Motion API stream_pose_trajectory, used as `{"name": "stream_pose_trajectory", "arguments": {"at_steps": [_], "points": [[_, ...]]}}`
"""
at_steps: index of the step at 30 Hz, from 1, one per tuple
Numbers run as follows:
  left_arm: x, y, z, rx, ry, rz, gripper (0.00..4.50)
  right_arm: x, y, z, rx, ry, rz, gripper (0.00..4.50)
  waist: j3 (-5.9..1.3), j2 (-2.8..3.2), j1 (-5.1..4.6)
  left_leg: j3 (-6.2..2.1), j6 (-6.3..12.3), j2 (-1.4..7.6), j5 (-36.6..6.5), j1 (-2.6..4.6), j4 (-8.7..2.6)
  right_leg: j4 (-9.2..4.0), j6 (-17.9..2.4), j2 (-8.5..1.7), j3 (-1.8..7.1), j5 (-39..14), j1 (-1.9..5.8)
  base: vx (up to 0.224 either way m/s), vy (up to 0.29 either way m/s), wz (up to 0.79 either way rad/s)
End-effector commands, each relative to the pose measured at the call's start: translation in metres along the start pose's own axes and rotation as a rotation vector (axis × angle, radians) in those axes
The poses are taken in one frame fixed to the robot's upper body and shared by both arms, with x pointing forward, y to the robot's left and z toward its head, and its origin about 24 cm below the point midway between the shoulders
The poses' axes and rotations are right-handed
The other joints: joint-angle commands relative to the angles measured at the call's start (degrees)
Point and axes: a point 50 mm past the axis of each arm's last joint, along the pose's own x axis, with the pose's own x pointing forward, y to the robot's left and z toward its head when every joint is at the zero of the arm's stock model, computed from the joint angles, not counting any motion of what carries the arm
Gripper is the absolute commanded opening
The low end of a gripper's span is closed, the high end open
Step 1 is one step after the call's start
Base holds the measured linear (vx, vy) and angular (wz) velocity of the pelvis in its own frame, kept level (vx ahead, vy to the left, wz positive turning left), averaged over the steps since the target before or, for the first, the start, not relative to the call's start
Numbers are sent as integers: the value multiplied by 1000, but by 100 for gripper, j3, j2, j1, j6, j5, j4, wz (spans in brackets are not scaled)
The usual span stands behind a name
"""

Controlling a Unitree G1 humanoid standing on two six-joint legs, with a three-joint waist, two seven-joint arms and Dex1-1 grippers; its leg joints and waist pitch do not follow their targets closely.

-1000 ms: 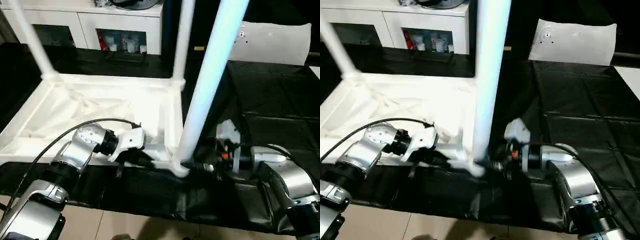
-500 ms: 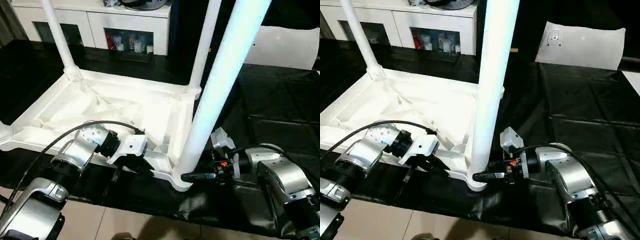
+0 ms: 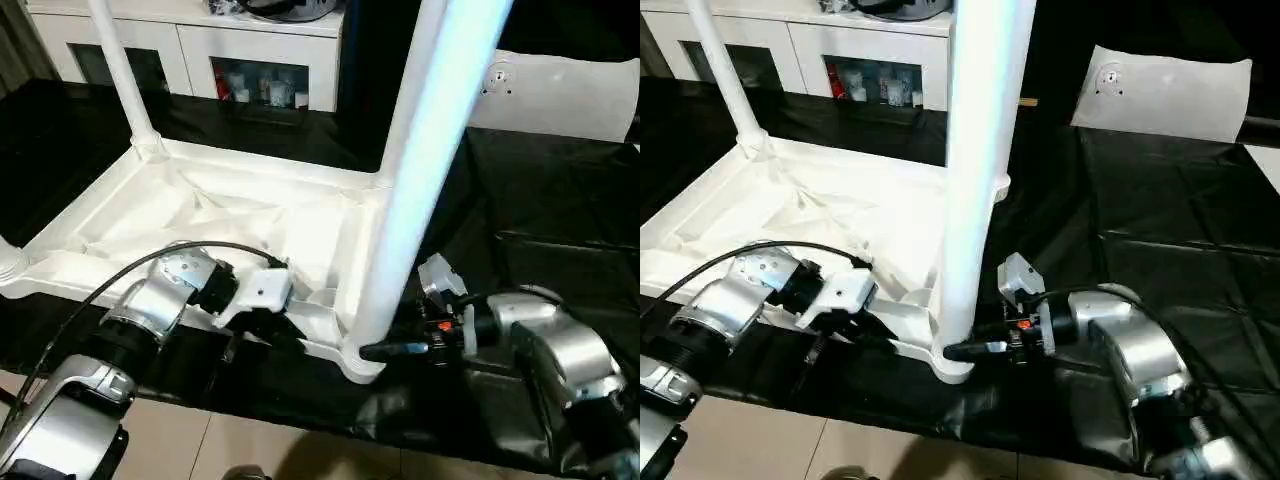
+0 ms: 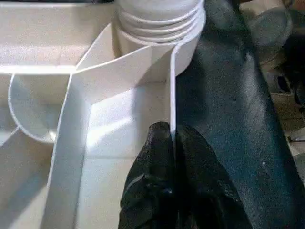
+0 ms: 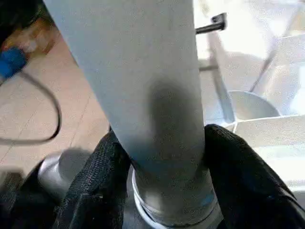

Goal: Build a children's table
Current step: Rotate leg to tighten

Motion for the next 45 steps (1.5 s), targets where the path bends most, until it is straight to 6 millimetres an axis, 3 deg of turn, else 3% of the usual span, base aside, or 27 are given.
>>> {"name": "stream_pose_trajectory", "arguments": {"at_steps": [1,2,3,4,6,7,9,11,14,18,19,20,22,24,25,26,28,34,37,38,41,45], "points": [[12,4,3,-17,-1,32,0,13,1,5,26,-66,-31,207,-314,-84,-36,-5,184,267,-477,-80,-437,-456,-931,-498,291,-1738,331,0,0,0],[12,4,3,-17,-1,32,0,13,1,5,26,-66,-31,207,-296,-73,-42,-14,135,257,-646,-62,-448,-500,-816,-501,289,-2130,311,0,0,0],[14,10,5,-39,-17,102,0,20,-3,3,29,-80,-128,207,-299,-75,-54,-21,110,260,-678,-55,-462,-513,-763,-504,290,-2263,310,0,0,0],[17,20,8,-105,-41,217,0,33,-12,1,54,-103,-294,207,-271,-45,-124,-16,-15,247,-893,-45,-480,-551,-664,-483,290,-2588,257,0,0,0],[19,22,9,-127,-53,245,0,36,-15,1,71,-108,-341,207,-266,-61,-211,-72,-110,208,-1094,-56,-516,-614,-443,-502,241,-3165,281,0,0,0],[23,27,13,-171,-80,304,0,45,-23,2,92,-110,-437,206,-277,-27,-227,-87,-113,211,-1113,-54,-523,-614,-396,-504,238,-3193,294,0,0,0],[28,35,16,-207,-81,392,0,54,-30,4,97,-94,-536,204,-284,-45,-376,-81,-119,216,-1130,-70,-519,-603,-488,-482,241,-2938,275,0,0,0],[31,39,17,-233,-86,438,0,58,-34,5,121,-100,-588,202,-289,-47,-437,-68,-65,194,-1095,-71,-499,-612,-577,-476,254,-2791,269,0,0,0],[39,50,27,-322,-137,554,0,72,-43,11,199,-121,-735,199,-307,-39,-462,-43,18,203,-866,-81,-479,-562,-745,-461,285,-2282,278,0,0,0],[48,59,41,-378,-152,659,0,92,-39,16,237,-147,-777,199,-330,2,-449,-26,36,201,-596,-82,-454,-497,-986,-443,293,-1492,305,0,0,0],[48,59,41,-378,-152,660,0,92,-39,16,236,-148,-776,254,-334,-14,-444,-25,77,192,-534,-100,-453,-489,-1020,-444,287,-1332,335,0,0,0],[49,59,42,-379,-153,660,0,92,-38,17,231,-157,-778,268,-334,-14,-444,-25,77,192,-534,-100,-453,-489,-1020,-444,287,-1332,335,0,0,0],[49,58,43,-364,-147,653,0,89,-39,20,229,-198,-781,278,-342,17,-423,-28,152,190,-463,-105,-447,-476,-1057,-454,291,-1168,348,0,0,0],[49,57,41,-346,-128,642,0,83,-39,22,210,-228,-787,304,-335,7,-418,-30,168,202,-528,-103,-461,-489,-1044,-458,289,-1214,354,0,0,0],[47,55,39,-339,-112,632,0,76,-40,23,182,-235,-788,313,-334,56,-415,-35,153,203,-557,-95,-463,-486,-1051,-456,288,-1231,346,0,0,0],[46,54,37,-339,-105,626,0,71,-40,22,171,-237,-790,318,-337,31,-419,-35,152,209,-595,-96,-466,-490,-1045,-453,286,-1223,358,0,0,0],[42,53,34,-321,-88,616,0,59,-40,21,137,-240,-780,325,-335,38,-411,-39,178,214,-598,-103,-468,-488,-1058,-456,288,-1151,366,0,0,0],[30,43,26,-211,-80,503,0,24,-36,14,23,-184,-692,403,-352,33,-406,-43,351,203,-403,-129,-439,-469,-1132,-458,278,-806,425,0,0,0],[24,37,22,-158,-78,426,0,6,-35,13,-23,-153,-636,410,-362,50,-399,-30,425,230,-322,-112,-431,-445,-1320,-467,265,-574,400,0,0,0],[21,34,18,-132,-49,391,0,-1,-34,14,-48,-128,-583,436,-366,67,-388,-37,442,234,-338,-103,-426,-438,-1354,-462,256,-552,396,0,0,0],[16,28,12,-87,-18,303,0,-11,-30,15,-89,-84,-483,449,-354,49,-355,-30,497,245,-401,-100,-424,-440,-1404,-468,254,-554,402,0,0,0],[12,23,12,-62,-25,220,0,-15,-27,16,-122,-45,-373,449,-357,50,-261,-19,438,278,-365,-79,-425,-419,-1437,-490,253,-617,376,0,0,0]]}}
